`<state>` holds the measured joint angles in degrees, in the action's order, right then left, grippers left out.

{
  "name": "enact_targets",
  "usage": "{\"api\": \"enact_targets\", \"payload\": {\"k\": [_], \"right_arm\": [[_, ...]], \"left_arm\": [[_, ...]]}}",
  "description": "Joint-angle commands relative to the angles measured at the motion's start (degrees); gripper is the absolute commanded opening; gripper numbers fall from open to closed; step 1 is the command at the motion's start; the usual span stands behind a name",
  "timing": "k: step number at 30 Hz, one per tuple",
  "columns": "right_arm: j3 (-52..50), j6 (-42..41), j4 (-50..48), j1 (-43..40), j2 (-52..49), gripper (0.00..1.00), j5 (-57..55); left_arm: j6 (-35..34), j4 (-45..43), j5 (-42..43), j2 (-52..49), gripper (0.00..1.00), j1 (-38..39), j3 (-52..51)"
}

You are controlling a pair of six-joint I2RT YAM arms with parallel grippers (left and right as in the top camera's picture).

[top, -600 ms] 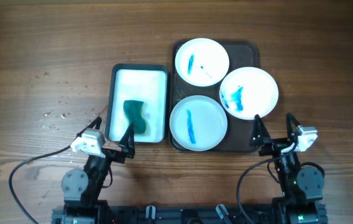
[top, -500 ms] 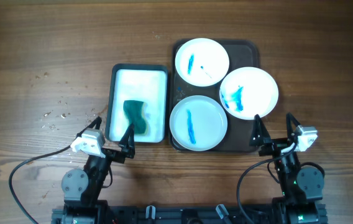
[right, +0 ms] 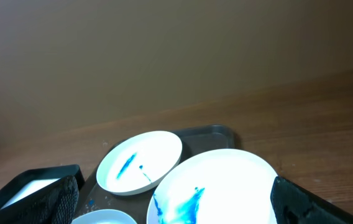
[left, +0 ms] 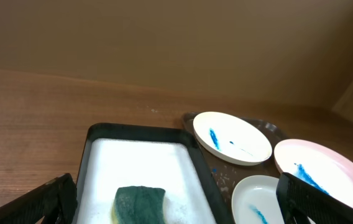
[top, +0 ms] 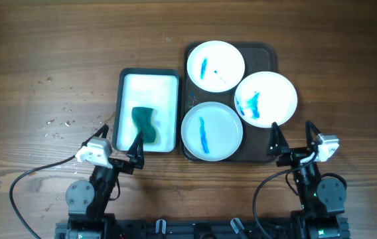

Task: Clean dirty plates on tray and stack at the side

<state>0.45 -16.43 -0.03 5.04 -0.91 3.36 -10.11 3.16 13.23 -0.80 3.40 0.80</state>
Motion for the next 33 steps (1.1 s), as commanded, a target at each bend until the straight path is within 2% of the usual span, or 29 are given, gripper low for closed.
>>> {"api": "enact_targets", "payload": {"k": [1, 14, 18, 20, 21, 23, 24, 26, 29, 31, 33], "right_arm": [[-0.15, -0.26, -0.13, -0.13, 0.37, 1.0, -0.83], [-0.15, -0.44, -0.15, -0.13, 0.37, 1.0, -0.76], [-0.15, -7.56, -0.11, -0.13, 0.37, 0.99, -0.39], [-0.13, -16.06, -0.68, -0.13, 0.33, 1.0, 0.72], [0.17, -15.72, -0.76, -0.13, 0.33, 1.0, 2.58], [3.34, -8.7, -0.46, -0.13, -0.07, 1.0, 7.67], [5.7, -5.07, 0.37, -0.13, -0.72, 1.0, 8.83], [13.2, 0.61, 4.79, -0.13, -3.69, 1.0, 9.6], [24.57, 3.69, 13.09, -0.13, -11.28, 1.0, 9.6], [39.52, 4.46, 25.75, -0.13, -24.15, 1.0, 10.4], [47.89, 4.37, 33.66, -0.13, -31.76, 1.0, 11.17]], "left_arm": [[0.72, -0.13, 0.24, 0.42, 1.0, 0.31, -0.46], [0.7, -0.15, 0.28, 0.42, 1.0, 0.31, -0.46], [0.7, -0.13, 0.48, 0.42, 1.0, 0.31, -0.46], [0.61, -0.81, 1.01, 0.42, 1.0, 0.31, -0.46], [-0.31, -2.69, 1.2, 0.42, 1.0, 0.31, -0.44], [-8.35, -6.91, 1.33, 0.35, 1.0, 0.31, 1.62], [-9.64, -6.62, 1.29, -0.02, 1.0, 0.31, 3.23], [-10.32, -3.43, 1.64, -2.91, 1.0, 0.31, 8.52], [-10.32, 7.63, 1.81, -11.17, 1.0, 0.31, 19.89], [-10.25, 23.58, 2.84, -25.9, 1.0, 0.31, 36.2], [-9.64, 32.13, 2.82, -33.75, 1.0, 0.31, 44.28]]}}
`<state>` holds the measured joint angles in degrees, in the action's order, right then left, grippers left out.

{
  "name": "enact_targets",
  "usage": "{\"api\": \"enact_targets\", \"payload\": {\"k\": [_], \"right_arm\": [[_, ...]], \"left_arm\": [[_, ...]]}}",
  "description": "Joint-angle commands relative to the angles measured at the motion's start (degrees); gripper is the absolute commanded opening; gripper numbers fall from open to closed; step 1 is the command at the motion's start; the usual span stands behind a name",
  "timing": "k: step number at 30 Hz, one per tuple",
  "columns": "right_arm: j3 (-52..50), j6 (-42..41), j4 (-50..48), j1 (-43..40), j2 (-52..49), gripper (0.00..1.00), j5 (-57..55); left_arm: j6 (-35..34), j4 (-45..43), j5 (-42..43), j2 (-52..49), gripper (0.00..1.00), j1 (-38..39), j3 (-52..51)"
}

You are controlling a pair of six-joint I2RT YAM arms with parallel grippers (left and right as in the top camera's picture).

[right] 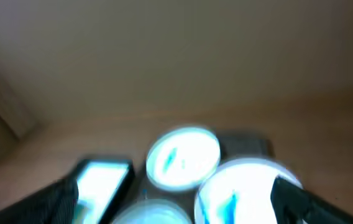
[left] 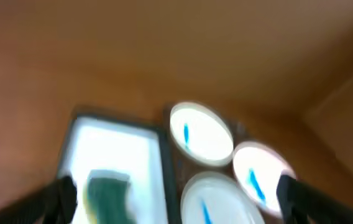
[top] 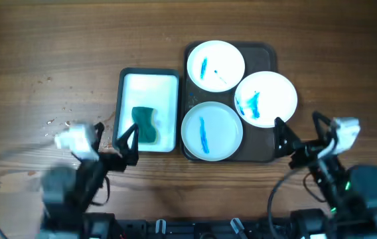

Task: Clean dirty plates on tray and stack at the side

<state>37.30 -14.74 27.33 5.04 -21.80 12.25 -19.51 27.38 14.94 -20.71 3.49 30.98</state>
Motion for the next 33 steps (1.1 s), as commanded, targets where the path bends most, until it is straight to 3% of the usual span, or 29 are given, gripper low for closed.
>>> {"api": "enact_targets", "payload": {"k": [1, 5, 11, 12, 14, 18, 22, 23, 25, 26, 27, 28, 32, 33], "right_arm": [[15.87, 2.67, 10.69, -0.13, -15.39, 1.0, 2.8], [25.83, 2.21, 17.38, -0.13, -27.06, 1.0, 5.79], [27.21, 2.14, 20.13, -0.13, -35.54, 1.0, 17.59], [27.19, 2.19, 21.77, -0.13, -36.87, 0.99, 17.53], [27.19, 2.21, 23.78, -0.13, -38.6, 0.9, 17.57], [27.1, 2.32, 27.54, -0.02, -41.81, 0.76, 17.57], [27.08, 2.32, 28.85, -0.02, -43.39, 0.73, 17.57], [27.08, 2.32, 29.11, -0.02, -43.52, 0.73, 17.55], [27.08, 2.34, 29.51, -0.02, -43.52, 0.73, 17.55], [27.08, 2.34, 29.66, -0.02, -43.52, 0.73, 17.57], [27.08, 2.29, 29.73, -0.02, -43.52, 0.73, 17.55], [27.08, 2.29, 29.7, -0.02, -43.52, 0.73, 17.55], [27.08, 2.14, 29.66, -0.02, -43.52, 0.73, 17.35], [27.08, 2.14, 29.68, -0.02, -43.52, 0.73, 17.35]], "left_arm": [[-0.24, 14.99, 1.07, -20.44, 1.0, 0.22, 20.52], [-0.11, 29.68, -0.66, -36.92, 1.0, 0.22, 33.75], [-0.68, 34.34, 1.99, -51.65, 1.0, 0.22, 36.3], [-0.7, 34.86, 2.23, -54.36, 0.94, 0.37, 36.2], [-0.33, 35.63, 0.5, -58.66, 0.72, 1.44, 35.87], [-0.5, 33.81, -5.46, -68.59, 0.67, 6.1, 33.48], [-2.23, 29.2, -7.43, -78.23, 0.64, 10.23, 31.89], [-5.05, 28.81, -10.27, -81.33, 0.59, 11.02, 31.87], [-8.52, 28.48, -13.77, -85.02, 0.48, 11.3, 31.87], [-8.7, 27.8, -13.68, -86.53, 0.33, 11.3, 31.87], [-8.61, 26.86, -12.46, -88.06, 0.1, 11.3, 31.87], [-8.61, 26.27, -12.2, -88.63, 0.04, 11.3, 31.87], [-7.96, 28.28, -11.74, -86.66, 0.04, 11.19, 34.23], [-7.96, 29.4, -11.72, -85.88, 0.1, 11.19, 35.21]]}}
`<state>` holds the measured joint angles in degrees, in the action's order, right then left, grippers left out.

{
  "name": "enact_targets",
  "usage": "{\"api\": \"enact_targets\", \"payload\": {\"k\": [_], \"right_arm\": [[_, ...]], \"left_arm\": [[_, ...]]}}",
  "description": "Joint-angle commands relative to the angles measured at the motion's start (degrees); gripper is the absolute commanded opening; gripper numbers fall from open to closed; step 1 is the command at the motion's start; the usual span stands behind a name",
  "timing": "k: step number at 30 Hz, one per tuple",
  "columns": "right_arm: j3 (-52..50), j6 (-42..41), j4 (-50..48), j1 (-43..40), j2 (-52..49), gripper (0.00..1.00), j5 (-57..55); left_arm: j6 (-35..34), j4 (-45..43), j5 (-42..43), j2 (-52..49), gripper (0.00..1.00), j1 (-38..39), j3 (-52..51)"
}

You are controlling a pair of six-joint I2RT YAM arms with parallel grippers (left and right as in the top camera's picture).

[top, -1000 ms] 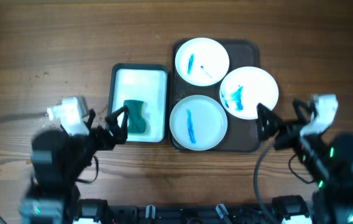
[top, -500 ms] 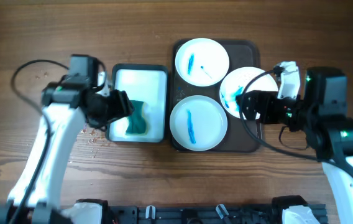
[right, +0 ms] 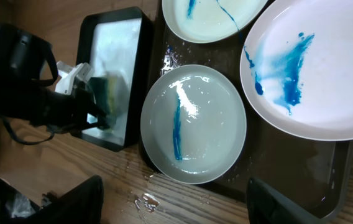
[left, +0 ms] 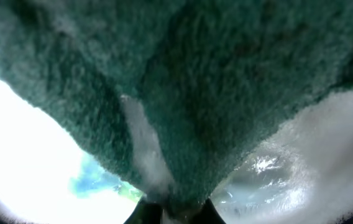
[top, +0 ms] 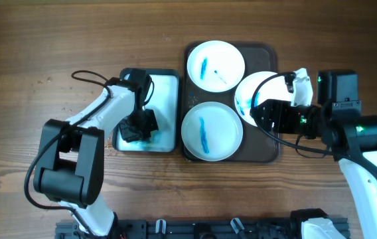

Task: Clean dirty plates on tray and stack at the side

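Three white plates smeared with blue sit on a dark brown tray [top: 268, 151]: a far one [top: 215, 63], a near one [top: 212, 129] and a right one [top: 251, 93]. A white basin [top: 165, 89] stands left of the tray. My left gripper [top: 137, 126] is down in the basin, shut on the green sponge [left: 183, 81], which fills the left wrist view. The right gripper [top: 261, 113] hovers open over the right plate's near edge, with nothing between its fingers [right: 71, 199]. The right wrist view shows the near plate [right: 193, 121] and the sponge [right: 109, 93].
Water drops [right: 148, 203] lie on the wood in front of the tray. Small crumbs [top: 59, 126] are scattered left of the basin. The left arm's cable [top: 89, 76] loops above the table beside the basin.
Both arms were at the near table edge, open and blurred. Now the left gripper is in the basin, shut on the sponge, and the right gripper hangs open over the tray's right side.
Both grippers first rested open at the table's front edge, the sponge lying loose in the basin. Then both arms had shifted, still near the front. Now the left holds the sponge in the basin and the right is above the plates.
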<state>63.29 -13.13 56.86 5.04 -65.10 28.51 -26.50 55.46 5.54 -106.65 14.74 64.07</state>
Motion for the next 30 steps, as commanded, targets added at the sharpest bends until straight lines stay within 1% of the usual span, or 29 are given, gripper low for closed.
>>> {"api": "enact_targets", "payload": {"k": [1, 3, 5, 6, 7, 9, 10, 14, 15, 17, 18, 19, 20, 22, 24, 25, 26, 27, 28, 30], "right_arm": [[1.09, 0.55, 0.15, -0.02, -0.22, 0.73, 1.09], [1.09, 0.5, 0.15, -0.02, -0.22, 0.73, 1.09], [1.09, -0.61, 0.0, -0.02, -0.22, 0.73, 1.05], [1.09, -0.59, -0.31, -0.02, -0.22, 0.73, 1.09], [1.09, -0.59, -0.68, -0.02, -0.22, 0.73, 1.05], [1.09, -0.59, -0.92, -0.02, -0.22, 0.73, 1.05], [1.09, -0.59, -0.83, -0.02, -0.22, 0.73, 1.05], [1.09, -0.59, 0.17, -0.02, -0.22, 0.73, 1.07], [1.09, -0.59, 0.46, -0.02, -0.22, 0.73, 1.07], [1.09, -0.61, 0.87, -0.02, -0.22, 0.73, 1.07], [1.09, -0.59, 1.01, -0.02, -0.22, 0.73, 1.09], [1.09, -0.63, 1.07, -0.02, -0.22, 0.73, 1.09], [1.09, -0.72, 1.11, -0.02, -0.22, 0.73, 1.07], [1.09, -1.01, 1.09, -0.02, -0.22, 0.72, 1.07], [1.09, -1.03, 1.11, -0.02, -0.22, 0.72, 1.07], [1.09, -1.03, 1.31, -0.02, -0.22, 0.72, 1.07], [1.09, -1.05, 1.55, -0.02, -0.22, 0.72, 1.07], [1.09, -1.01, 1.64, -0.02, -0.22, 0.72, 1.07], [1.09, -0.9, 1.9, -0.02, -0.22, 0.72, 1.07], [1.09, -0.76, 3.08, -0.02, -0.22, 0.72, 0.72]], "left_arm": [[-0.92, 3.02, -2.38, 1.4, 0.31, -0.07, 3.65], [0.61, 5.03, -2.4, 3.72, 0.49, -0.07, 5.84], [2.73, 5.53, -3.34, 5.88, 0.64, -0.11, 6.95], [2.71, 4.85, -5.29, 6.58, 0.71, -0.11, 6.93], [2.71, 3.67, -7.61, 6.69, 0.73, -0.11, 6.93], [2.71, -0.09, -10.99, 6.34, 0.73, -0.11, 6.14], [2.71, -2.91, -12.11, 6.19, 0.72, -0.11, 4.98], [2.69, -13.33, -12.7, 4.63, 0.57, -0.11, -0.7], [2.69, -15.34, -12.7, 4.04, 0.52, -0.11, -2.27], [2.47, -17.97, -12.68, 2.58, 0.47, -0.11, -4.35], [2.47, -18.27, -12.68, 1.79, 0.4, -0.11, -4.59], [2.47, -18.45, -12.68, 1.42, 0.21, -0.11, -4.59], [2.47, -18.53, -12.66, 1.4, 0.04, -0.11, -4.55], [2.49, -18.4, -12.46, 1.97, 0.04, -0.11, -3.8], [2.49, -16.31, -11.37, 2.8, 0.04, -0.11, -1.75], [2.51, -13.22, -9.46, 3.82, 0.45, -0.11, 0.72], [2.49, -11.26, -8.9, 4.39, 0.57, -0.11, 1.92], [2.49, -9.16, -8.76, 4.94, 0.65, -0.11, 3.04], [2.49, -7.39, -8.83, 5.49, 0.75, -0.11, 3.78], [2.51, -4.44, -8.9, 6.32, 0.8, -0.13, 4.09]]}}
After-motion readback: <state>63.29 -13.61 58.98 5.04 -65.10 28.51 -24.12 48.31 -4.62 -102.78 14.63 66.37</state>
